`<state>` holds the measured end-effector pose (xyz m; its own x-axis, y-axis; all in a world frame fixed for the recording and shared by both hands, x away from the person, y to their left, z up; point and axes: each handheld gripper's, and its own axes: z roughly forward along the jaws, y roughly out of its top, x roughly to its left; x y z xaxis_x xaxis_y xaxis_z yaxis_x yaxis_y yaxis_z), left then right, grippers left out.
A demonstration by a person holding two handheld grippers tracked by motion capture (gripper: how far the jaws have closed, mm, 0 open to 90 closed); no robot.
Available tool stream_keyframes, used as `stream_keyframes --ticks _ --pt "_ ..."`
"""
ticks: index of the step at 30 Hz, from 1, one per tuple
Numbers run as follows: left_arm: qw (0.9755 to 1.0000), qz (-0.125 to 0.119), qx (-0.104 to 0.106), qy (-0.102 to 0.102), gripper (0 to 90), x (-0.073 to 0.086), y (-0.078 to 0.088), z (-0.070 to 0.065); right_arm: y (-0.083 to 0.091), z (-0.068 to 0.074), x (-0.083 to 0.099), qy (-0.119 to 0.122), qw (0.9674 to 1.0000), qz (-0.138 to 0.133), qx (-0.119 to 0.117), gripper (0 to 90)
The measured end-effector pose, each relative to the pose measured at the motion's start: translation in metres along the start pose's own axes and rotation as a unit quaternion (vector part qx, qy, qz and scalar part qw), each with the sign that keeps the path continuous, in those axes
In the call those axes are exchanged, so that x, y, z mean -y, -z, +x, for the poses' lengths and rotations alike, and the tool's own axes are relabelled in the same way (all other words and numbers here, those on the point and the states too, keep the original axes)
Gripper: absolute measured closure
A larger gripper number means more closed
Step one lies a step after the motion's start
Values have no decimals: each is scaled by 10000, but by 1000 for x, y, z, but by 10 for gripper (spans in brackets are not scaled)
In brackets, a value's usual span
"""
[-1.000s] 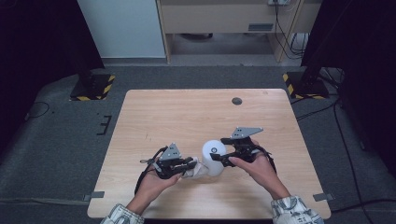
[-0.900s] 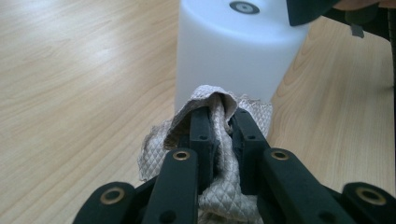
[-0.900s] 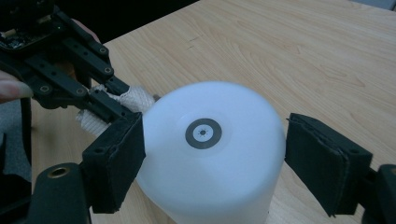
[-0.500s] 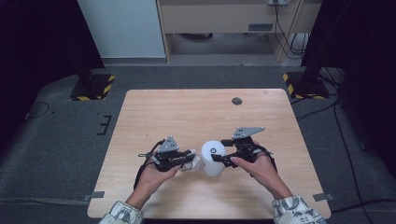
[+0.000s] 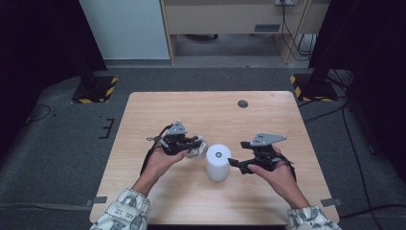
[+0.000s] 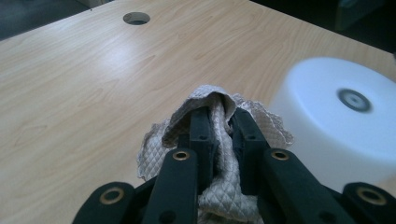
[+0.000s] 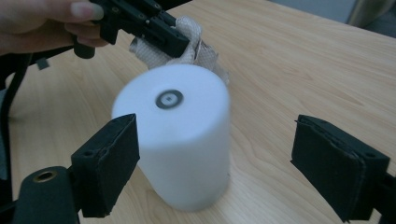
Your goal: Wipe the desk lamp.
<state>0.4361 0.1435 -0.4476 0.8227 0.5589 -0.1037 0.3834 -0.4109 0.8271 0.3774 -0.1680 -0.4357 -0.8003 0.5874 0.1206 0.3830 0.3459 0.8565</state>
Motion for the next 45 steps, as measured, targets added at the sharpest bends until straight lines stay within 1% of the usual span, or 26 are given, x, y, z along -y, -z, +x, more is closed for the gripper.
stream_keyframes --ticks 3,5,6,7,9,10,11,13,14,15,19,24,28,30,31,32,33,34,35,37,38,40,42,43,44,45 --pt "9999 77 23 -76 803 -12 -13 5 13 -5 10 -88 9997 -78 199 156" --pt "9998 127 66 -126 802 -19 -23 6 19 -11 16 -164 9991 -114 366 157" --pt "9997 153 69 -161 802 -22 -27 7 21 -14 18 -219 9988 -124 412 159" --pt "9996 201 88 -172 802 -25 -34 7 22 -16 20 -257 9985 -140 467 161" --pt "9993 244 116 -239 801 -30 -43 7 21 -22 25 -342 9975 -78 615 163" --pt "9990 306 152 -278 802 -33 -50 7 20 -24 27 -347 9973 -40 638 164" --pt "9986 367 158 -334 801 -35 -55 7 18 -26 30 -410 9970 -5 659 164" --pt "9984 397 194 -351 801 -37 -66 8 15 -27 33 -428 9967 56 693 166" --pt "9984 412 218 -311 800 -38 -70 9 14 -28 34 -414 9966 104 700 165" --pt "9982 456 231 -319 801 -38 -74 10 13 -28 35 -420 9966 119 694 165" --pt "9977 574 236 -277 800 -37 -87 15 13 -29 35 -424 9964 124 728 167" --pt "9970 708 181 -260 799 -33 -102 21 15 -32 36 -457 9954 115 832 170" --pt "9966 789 159 -151 796 -27 -112 28 17 -36 37 -512 9946 84 899 172" --pt "9954 930 141 -177 792 -22 -118 30 18 -36 37 -540 9940 77 943 174" --pt "9951 960 135 -185 786 -21 -120 30 18 -37 37 -503 9941 75 959 174" --pt "9950 968 129 -206 779 -20 -122 30 19 -38 37 -504 9940 80 969 175" --pt "9955 931 108 -168 764 -19 -123 30 19 -38 37 -502 9939 86 977 176" --pt "9958 896 70 -155 731 -19 -123 31 19 -39 37 -514 9936 98 999 176" --pt "9962 851 10 -167 696 -20 -122 31 19 -39 38 -516 9935 113 1005 176" --pt "9973 727 -93 -108 609 -22 -118 33 19 -40 38 -524 9934 136 1012 175" --pt "9976 685 -101 -70 551 -23 -116 33 19 -40 38 -517 9934 143 1010 175" --pt "9984 559 -53 -27 521 -26 -108 33 19 -40 38 -509 9934 158 1012 175" --pt "9987 514 -57 -43 489 -28 -101 33 19 -40 38 -479 9936 148 1013 175" --pt "9985 532 -66 -64 468 -28 -99 33 19 -40 37 -465 9936 140 1015 175" --pt "9984 544 -122 -91 457 -28 -95 32 19 -40 37 -458 9936 141 1023 175" --pt "9983 553 -154 -96 458 -28 -93 33 18 -40 37 -454 9936 142 1024 178"
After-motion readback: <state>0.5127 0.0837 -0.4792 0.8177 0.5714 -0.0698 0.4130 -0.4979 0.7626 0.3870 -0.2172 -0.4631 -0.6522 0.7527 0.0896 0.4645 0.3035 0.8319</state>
